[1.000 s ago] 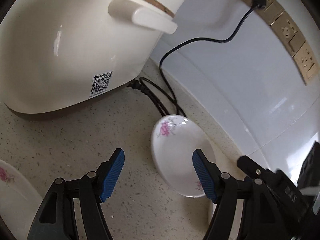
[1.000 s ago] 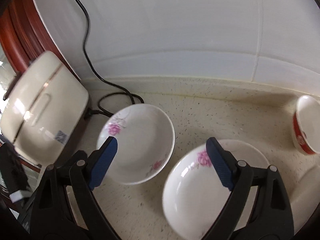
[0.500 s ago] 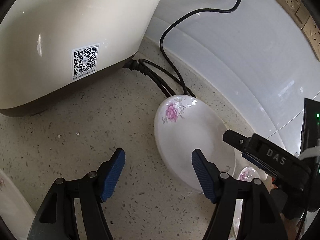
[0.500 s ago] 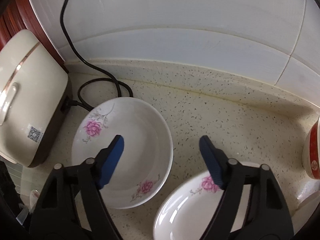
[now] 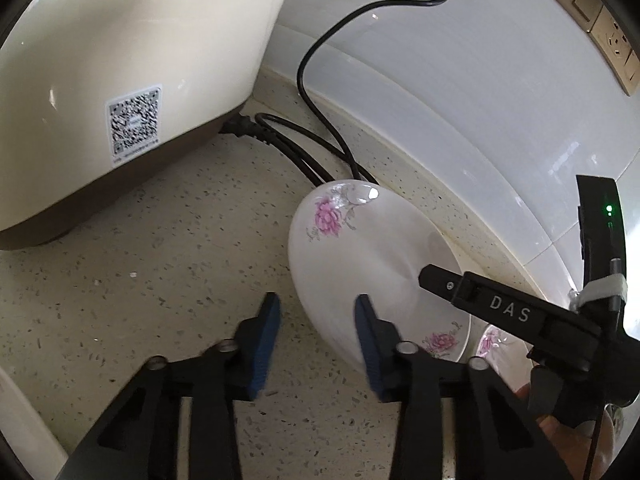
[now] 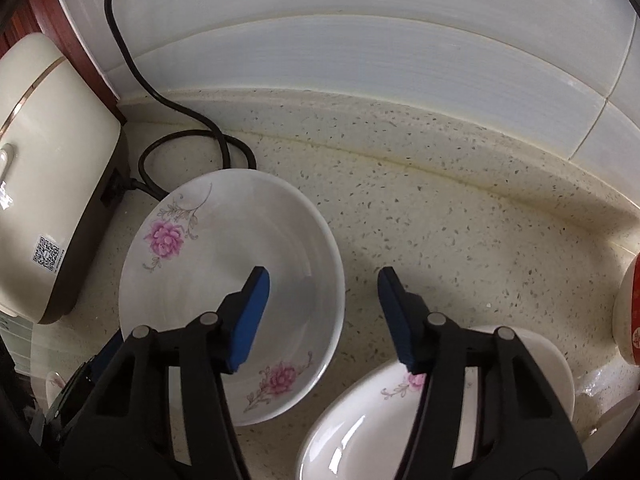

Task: Organize plates and bowls
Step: 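Move both grippers back to the second pink-flower plate by the wall, then close both grippers on the rim of the second plate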

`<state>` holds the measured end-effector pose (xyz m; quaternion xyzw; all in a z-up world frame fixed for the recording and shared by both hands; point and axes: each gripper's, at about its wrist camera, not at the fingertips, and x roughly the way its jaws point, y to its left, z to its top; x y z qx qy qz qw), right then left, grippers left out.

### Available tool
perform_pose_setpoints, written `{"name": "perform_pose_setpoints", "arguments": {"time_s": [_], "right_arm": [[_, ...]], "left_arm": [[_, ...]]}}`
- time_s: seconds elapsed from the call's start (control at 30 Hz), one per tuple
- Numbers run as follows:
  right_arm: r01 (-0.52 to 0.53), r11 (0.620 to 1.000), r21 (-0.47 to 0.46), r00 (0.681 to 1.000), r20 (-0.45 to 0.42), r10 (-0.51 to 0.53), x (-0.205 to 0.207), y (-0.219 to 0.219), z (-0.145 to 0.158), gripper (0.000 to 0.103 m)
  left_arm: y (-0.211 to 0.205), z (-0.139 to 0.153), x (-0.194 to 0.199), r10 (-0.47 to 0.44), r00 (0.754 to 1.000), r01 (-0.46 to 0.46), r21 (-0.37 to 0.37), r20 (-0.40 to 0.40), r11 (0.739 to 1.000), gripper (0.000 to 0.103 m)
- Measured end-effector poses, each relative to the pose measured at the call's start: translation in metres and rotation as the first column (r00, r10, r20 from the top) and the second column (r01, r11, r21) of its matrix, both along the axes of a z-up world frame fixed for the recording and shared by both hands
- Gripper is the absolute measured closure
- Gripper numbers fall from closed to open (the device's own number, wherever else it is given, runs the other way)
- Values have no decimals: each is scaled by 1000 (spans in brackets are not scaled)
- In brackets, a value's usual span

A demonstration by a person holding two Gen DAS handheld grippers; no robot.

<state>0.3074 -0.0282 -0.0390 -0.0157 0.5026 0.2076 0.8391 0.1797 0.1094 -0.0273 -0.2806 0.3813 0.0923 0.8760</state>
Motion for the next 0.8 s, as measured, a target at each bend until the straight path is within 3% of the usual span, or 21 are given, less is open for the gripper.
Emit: {"name": "perform_pose_setpoints", "arguments": {"time_s": [0.1, 0.23, 0.3, 0.57, 0.8], "right_arm": [[-11, 1000, -25, 1000, 4, 11, 0, 7, -3, 43], [-28, 999, -28, 1000, 5, 28, -1, 13, -4, 45], [-49, 999, -11, 999, 3, 50, -1, 17, -3, 59], [-54, 998, -9, 998, 8, 54, -2, 17, -4, 65], [-56, 998, 4, 998, 22, 56, -6, 10, -2, 71]], "left_arm": [[-3, -2, 2, -16, 1000, 16, -5, 0, 1000, 79], [-3, -3, 2, -20, 1000, 20, -14, 4, 1000, 79], [-3, -3, 1, -17, 1000, 18, -22, 7, 1000, 80], [-2, -2, -3, -16, 1000, 16, -18, 10, 1000, 81], [6, -4, -5, -4, 1000, 5, -63, 20, 998, 83]]}}
